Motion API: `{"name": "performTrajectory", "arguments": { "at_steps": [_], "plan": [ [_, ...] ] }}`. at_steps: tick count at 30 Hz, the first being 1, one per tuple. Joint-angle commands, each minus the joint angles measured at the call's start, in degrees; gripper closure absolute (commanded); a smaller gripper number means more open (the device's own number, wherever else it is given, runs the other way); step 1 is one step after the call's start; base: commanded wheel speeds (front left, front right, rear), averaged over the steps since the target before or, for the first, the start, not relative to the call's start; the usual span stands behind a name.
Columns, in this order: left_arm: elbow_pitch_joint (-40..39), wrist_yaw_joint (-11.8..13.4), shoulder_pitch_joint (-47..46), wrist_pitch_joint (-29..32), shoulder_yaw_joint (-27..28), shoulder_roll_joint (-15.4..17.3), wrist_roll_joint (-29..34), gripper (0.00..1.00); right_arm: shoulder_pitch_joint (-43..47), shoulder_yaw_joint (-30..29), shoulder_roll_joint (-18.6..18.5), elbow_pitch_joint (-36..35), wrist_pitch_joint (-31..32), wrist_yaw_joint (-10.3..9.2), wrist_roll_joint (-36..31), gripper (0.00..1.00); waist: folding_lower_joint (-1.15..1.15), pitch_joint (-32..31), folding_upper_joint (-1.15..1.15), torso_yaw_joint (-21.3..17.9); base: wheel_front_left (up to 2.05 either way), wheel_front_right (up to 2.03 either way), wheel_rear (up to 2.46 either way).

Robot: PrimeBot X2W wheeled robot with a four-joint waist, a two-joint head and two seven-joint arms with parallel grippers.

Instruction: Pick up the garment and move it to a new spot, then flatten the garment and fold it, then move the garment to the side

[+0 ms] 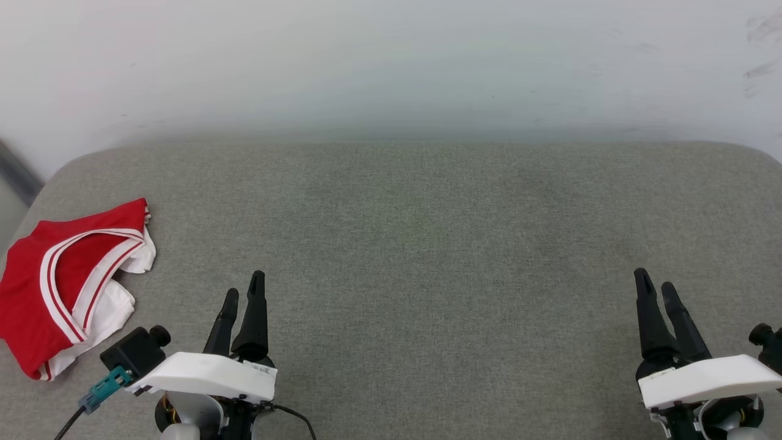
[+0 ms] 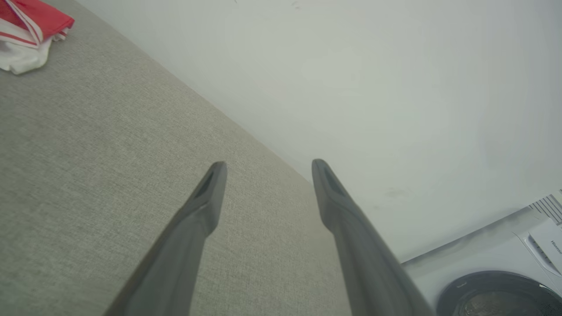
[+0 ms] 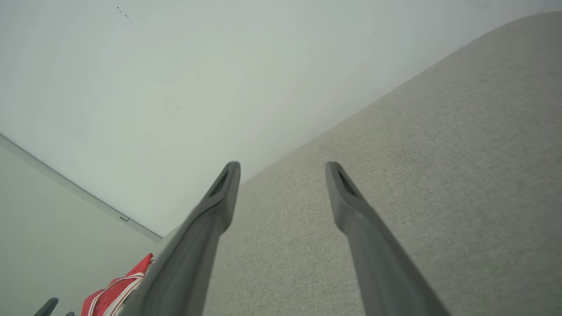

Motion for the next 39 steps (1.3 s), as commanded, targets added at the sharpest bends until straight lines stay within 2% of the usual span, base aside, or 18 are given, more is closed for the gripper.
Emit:
{"name": "performTrajectory", "arguments": {
  "at_steps": [1, 16, 39],
  "plan": [
    [-0.67, 0.42, -1.05, -0.59, -0.41, 0.13, 2.47, 0.0, -0.19, -0.01, 0.06, -1.23, -0.3, 0.02, -2.62, 0.0, 0.0, -0.03, 0.0, 0.01, 0.0, 0.0, 0.0],
    [0.76, 1.84, -0.61, -3.13, -1.54, 0.35, 16.48, 0.0, 1.06, -0.01, 0.12, -3.83, 0.67, 0.02, -15.64, 0.0, 0.0, -0.19, 0.0, 0.02, 0.0, 0.0, 0.0],
    [1.8, 3.56, -0.78, -6.42, -3.58, 0.35, 30.71, 0.0, 2.59, -0.43, 0.15, -6.34, 0.62, 0.01, -29.45, 0.0, 0.0, -0.53, 0.0, 0.47, 0.0, 0.0, 0.0]
  ]
}}
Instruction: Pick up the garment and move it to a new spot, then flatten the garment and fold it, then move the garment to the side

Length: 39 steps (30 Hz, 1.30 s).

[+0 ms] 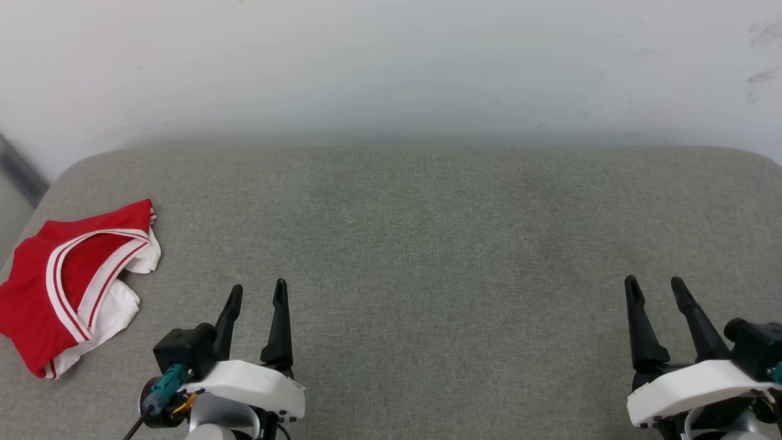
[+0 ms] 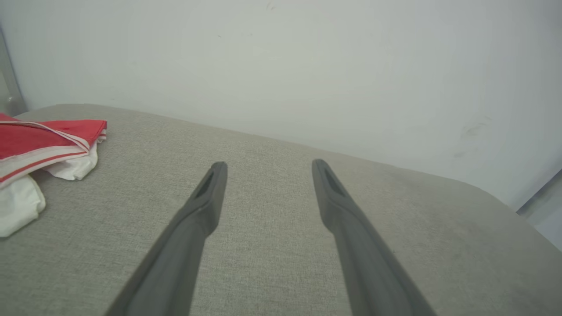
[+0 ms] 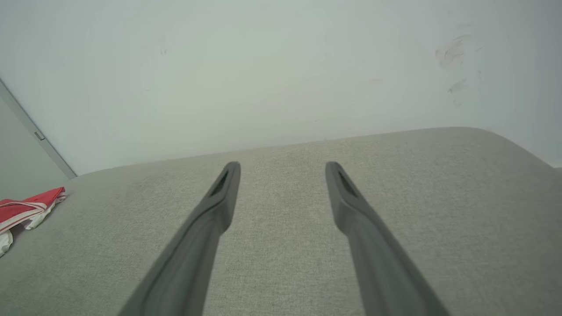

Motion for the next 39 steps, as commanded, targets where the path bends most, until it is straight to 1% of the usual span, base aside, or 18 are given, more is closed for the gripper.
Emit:
{"name": "performTrajectory", "arguments": {
  "at_steps": [1, 13, 25, 28, 29, 32, 33, 35, 39],
  "plan": [
    [-0.11, 0.23, -0.81, -0.57, -0.31, 0.21, 1.74, 0.0, 0.34, -0.1, 0.05, -0.81, -0.11, 0.0, -1.75, 0.0, 0.0, -0.02, 0.0, 0.03, 0.0, 0.0, 0.0],
    [0.33, 0.56, -1.02, -2.33, -1.24, 0.19, 7.97, 0.0, 0.87, -0.56, 0.07, -1.01, -1.33, 0.0, -7.02, 0.0, 0.0, -0.13, 0.0, 0.41, 0.0, 0.0, 0.0],
    [1.1, 0.25, -1.51, -3.58, -1.85, 0.13, 11.31, 0.0, 0.64, -1.22, 0.09, -0.76, -3.13, 0.0, -10.29, 0.0, 0.0, -0.04, 0.0, 1.2, 0.0, 0.0, 0.0],
    [1.44, 0.34, -1.74, -3.88, -1.82, 0.1, 11.54, 0.0, 0.72, -0.99, 0.09, -1.03, -3.48, -0.01, -11.24, 0.0, 0.0, 0.11, 0.0, 2.54, 0.0, 0.0, 0.0],
    [1.32, 0.65, -2.37, -4.23, -1.47, 0.09, 11.76, 0.0, 0.79, -0.48, 0.1, -1.32, -3.63, 0.0, -12.33, 0.0, 0.0, 0.33, 0.0, 4.6, 0.0, 0.0, 0.0],
    [1.11, 1.06, -2.59, -4.46, -0.9, 0.07, 12.18, 0.0, 0.66, 0.37, 0.11, -1.93, -3.7, 0.0, -13.46, 0.0, 0.0, 0.66, 0.0, 7.44, 0.0, 0.0, 0.0],
    [1.11, 1.06, -2.59, -4.46, -0.9, 0.07, 12.18, 0.0, 0.66, 0.37, 0.11, -1.93, -3.7, 0.0, -13.46, 0.0, 0.0, 0.66, 0.0, 7.44, 0.0, 0.0, 0.0],
    [1.07, 1.37, -2.6, -4.69, -0.47, 0.06, 12.62, 0.0, 0.43, 1.07, 0.1, -2.43, -3.69, -0.01, -14.16, 0.0, 0.0, 0.85, 0.0, 9.48, 0.0, 0.0, 0.0],
    [0.88, 1.34, -2.85, -4.6, 0.62, 0.06, 10.78, 0.0, -0.3, 1.87, 0.09, -2.97, -3.39, -0.01, -13.78, 0.0, 0.0, 1.27, 0.0, 13.66, 0.0, 0.0, 0.0]
  ]
}}
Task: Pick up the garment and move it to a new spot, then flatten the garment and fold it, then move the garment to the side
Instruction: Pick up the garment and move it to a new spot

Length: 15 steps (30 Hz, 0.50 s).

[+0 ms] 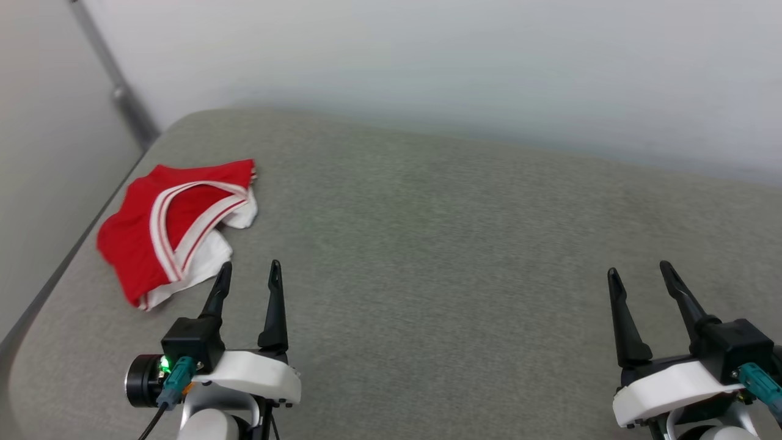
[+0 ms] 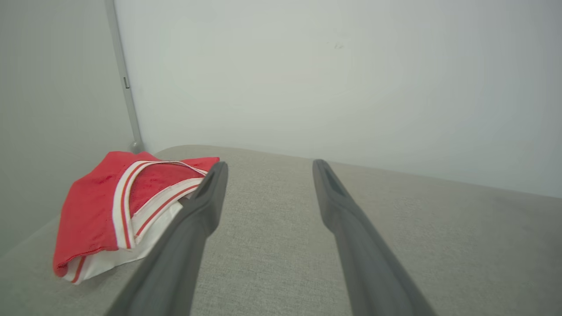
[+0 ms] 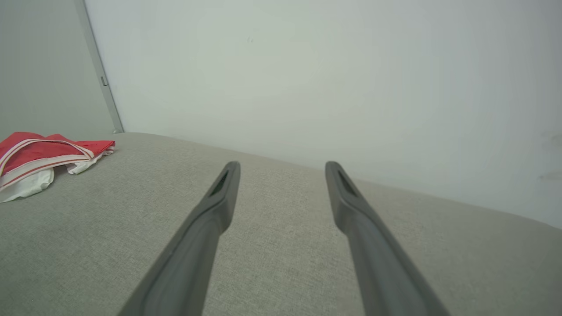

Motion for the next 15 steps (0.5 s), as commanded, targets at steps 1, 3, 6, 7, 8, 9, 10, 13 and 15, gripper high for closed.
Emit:
{"name": "performTrajectory", "arguments": {
  "at_steps": [1, 3, 6, 7, 8, 9, 10, 13, 15],
  "plan": [
    [0.02, -0.15, -0.45, -0.15, 0.58, 0.05, -0.27, 0.0, -0.72, 0.39, 0.09, -0.33, 0.03, -0.02, 0.05, 0.0, 0.0, 0.49, 0.0, 3.54, 0.0, 0.0, 0.0],
    [0.06, 0.18, -0.34, -0.15, 1.67, 0.06, -0.62, 0.0, -0.97, 0.9, 0.09, -0.38, 0.1, -0.02, 0.0, 0.0, 0.0, 0.51, 0.0, 5.33, 0.0, 0.0, 0.0],
    [0.24, 0.35, -0.07, -0.15, 3.11, 0.02, -0.69, 0.0, -1.4, 1.73, 0.09, -0.41, 0.28, -0.02, 0.32, 0.0, 0.0, 0.66, 0.0, 7.92, 0.0, 0.0, 0.0],
    [0.36, 0.38, 0.12, -0.14, 3.58, 0.04, -0.71, 0.0, -1.5, 2.0, 0.09, -0.4, 0.35, -0.02, 0.31, 0.0, 0.0, 0.73, 0.0, 8.74, 0.0, 0.0, 0.0],
    [0.4, 0.29, 0.18, -0.15, 4.01, 0.03, -0.69, 0.0, -1.54, 2.23, 0.08, -0.44, 0.31, -0.02, 0.46, 0.0, 0.0, 0.81, 0.0, 9.56, 0.0, 0.0, 0.0],
    [0.4, 0.23, 0.22, -0.15, 4.47, 0.05, -0.69, 0.0, -1.56, 2.48, 0.07, -0.41, 0.33, -0.02, 0.47, 0.0, 0.0, 0.87, 0.0, 10.34, 0.0, 0.0, 0.0],
    [0.47, 0.17, 0.36, -0.15, 4.85, 0.05, -0.74, 0.0, -1.6, 2.76, 0.07, -0.39, 0.34, -0.02, 0.49, 0.0, 0.0, 0.89, 0.0, 11.06, 0.0, 0.0, 0.0],
    [0.58, 0.09, 0.86, -0.15, 5.8, 0.04, -0.51, 0.0, -1.76, 3.1, 0.08, -0.49, 0.27, -0.02, 0.9, 0.0, 0.0, 0.85, 0.0, 13.02, 0.0, 0.0, 0.0],
    [0.59, 0.1, 0.97, -0.14, 6.18, 0.04, -0.49, 0.0, -1.87, 3.09, 0.07, -0.61, 0.28, -0.02, 0.78, 0.0, 0.0, 0.84, 0.0, 14.1, 0.0, 0.0, 0.0]
  ]
}}
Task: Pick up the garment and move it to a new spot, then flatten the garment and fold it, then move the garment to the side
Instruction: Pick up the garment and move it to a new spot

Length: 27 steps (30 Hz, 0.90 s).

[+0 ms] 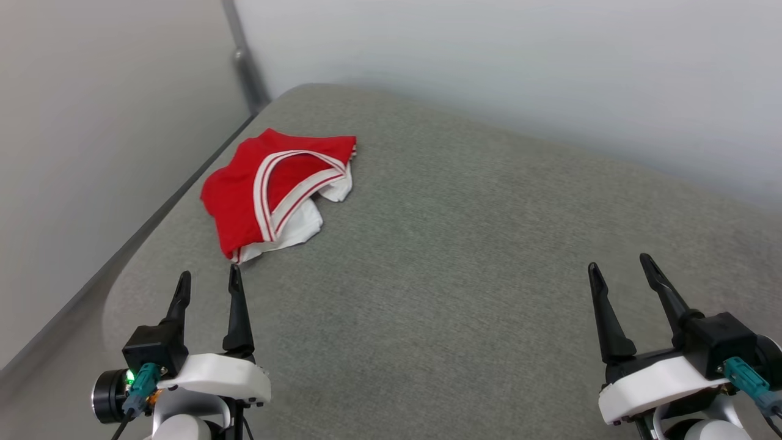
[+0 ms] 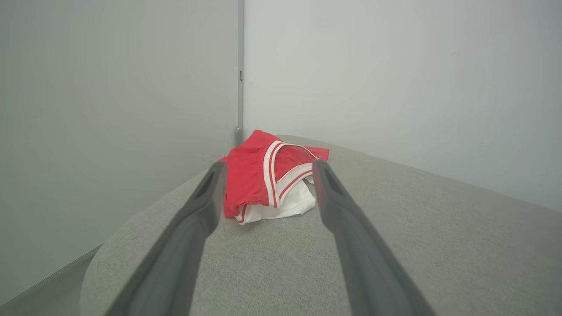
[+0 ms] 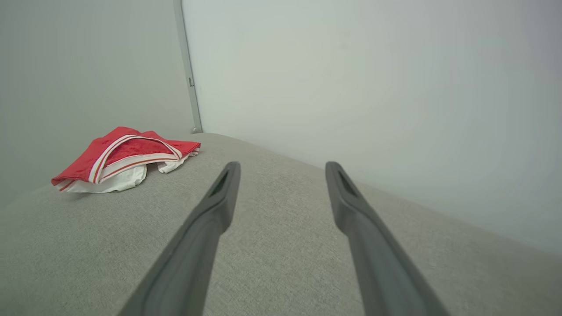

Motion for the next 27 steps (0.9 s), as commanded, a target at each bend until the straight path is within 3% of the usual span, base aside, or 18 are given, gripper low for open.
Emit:
{"name": "performTrajectory", "arguments": {
  "at_steps": [1, 9, 15, 22, 27],
  "plan": [
    [0.01, -0.06, 0.5, -0.14, 0.41, 0.02, 0.3, 0.0, -0.62, 0.04, 0.06, -0.29, 0.09, -0.02, 0.48, 0.0, 0.0, 0.04, 0.0, 1.74, 0.0, 0.0, 0.0],
    [0.32, -0.62, -0.33, -0.15, 0.97, 0.02, 0.3, 0.0, -1.27, 0.22, 0.06, -0.67, 0.33, -0.02, 0.17, 0.0, 0.0, 0.74, 0.0, 3.6, 0.0, 0.0, 0.0],
    [1.88, -1.07, -3.88, -0.14, 2.54, 0.62, 0.32, 0.0, -2.35, 0.75, 0.06, -1.62, 1.13, -0.02, -0.59, 0.0, 0.0, 2.94, 0.0, 2.62, 0.0, 0.0, 0.0],
    [5.88, -2.61, -15.62, 2.47, 4.84, 4.57, -2.08, 0.0, -5.94, 2.29, 0.06, -4.45, 3.29, -0.02, -3.97, 0.0, 0.0, 10.03, 0.0, -1.7, 0.0, 0.0, 0.0],
    [8.65, -4.44, -24.9, 12.81, 6.41, 9.81, -5.22, 0.0, -8.93, 2.81, 0.04, -6.24, 3.65, -0.02, -5.23, 0.0, 0.0, 16.01, 0.0, -5.84, 0.0, 0.0, 0.0]
  ]
}}
